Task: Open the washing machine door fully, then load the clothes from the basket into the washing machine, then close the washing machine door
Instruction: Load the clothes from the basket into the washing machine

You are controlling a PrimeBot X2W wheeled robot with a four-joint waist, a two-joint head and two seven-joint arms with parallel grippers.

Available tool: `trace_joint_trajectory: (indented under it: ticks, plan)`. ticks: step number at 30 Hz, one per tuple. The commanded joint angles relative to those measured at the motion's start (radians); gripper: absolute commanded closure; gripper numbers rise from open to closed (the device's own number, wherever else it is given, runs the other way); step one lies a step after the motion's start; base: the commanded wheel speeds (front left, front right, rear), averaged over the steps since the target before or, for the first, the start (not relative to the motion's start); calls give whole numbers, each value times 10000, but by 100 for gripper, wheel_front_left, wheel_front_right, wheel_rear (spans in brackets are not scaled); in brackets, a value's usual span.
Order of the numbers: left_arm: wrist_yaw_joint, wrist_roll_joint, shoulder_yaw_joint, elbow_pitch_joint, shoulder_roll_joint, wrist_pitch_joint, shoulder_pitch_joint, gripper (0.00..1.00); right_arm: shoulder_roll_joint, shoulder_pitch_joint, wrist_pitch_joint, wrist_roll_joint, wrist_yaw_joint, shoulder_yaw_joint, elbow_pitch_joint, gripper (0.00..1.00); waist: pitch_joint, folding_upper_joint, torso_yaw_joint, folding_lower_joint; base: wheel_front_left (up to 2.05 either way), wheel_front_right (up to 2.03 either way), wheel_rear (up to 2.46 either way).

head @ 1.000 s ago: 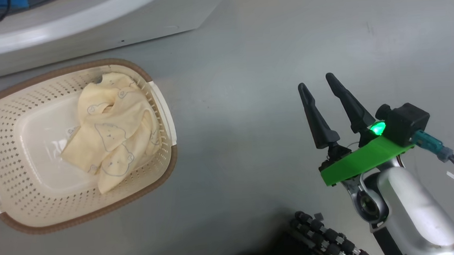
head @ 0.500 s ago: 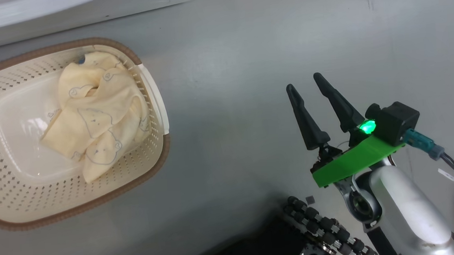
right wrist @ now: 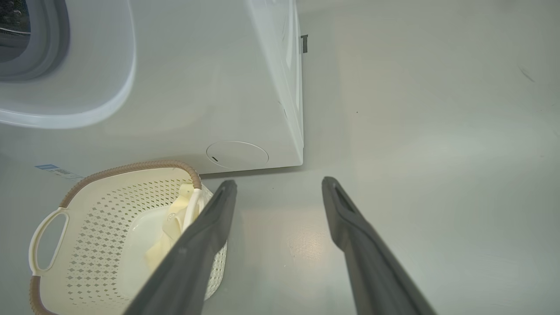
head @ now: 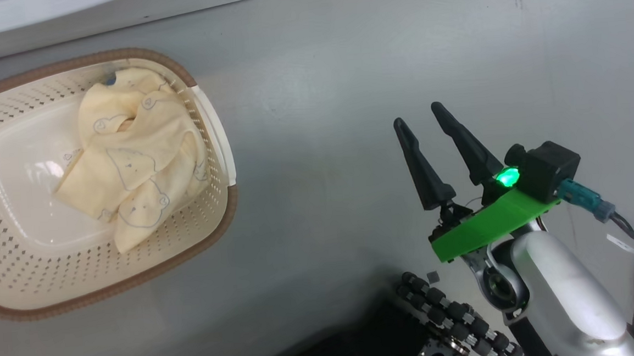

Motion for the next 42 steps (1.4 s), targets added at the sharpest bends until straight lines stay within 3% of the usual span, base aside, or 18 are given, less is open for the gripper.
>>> trace_joint_trajectory:
  ticks: [1, 9, 24, 42]
  plan:
    - [-14, -90, 136, -109, 229, 75, -321, 0, -25, 155, -94, 43, -29, 132, -179, 0, -48, 0, 46, -1, 0, 0, 0]
    - [-84, -525, 203, 884, -215, 602, -272, 0, -25, 68, -94, -57, -29, -52, -131, 0, -280, 0, 322, -1, 0, 0, 0]
    - [-103, -1131, 215, 1456, -1173, -39, 683, 0, -24, -62, -94, -257, -29, -379, 20, 0, -1331, 0, 902, -1, 0, 0, 0]
    - [-200, -2069, 769, 335, -1869, -362, 3729, 0, -409, 415, -94, -495, -29, -1141, -31, 0, -3349, 0, 2028, -1, 0, 0, 0]
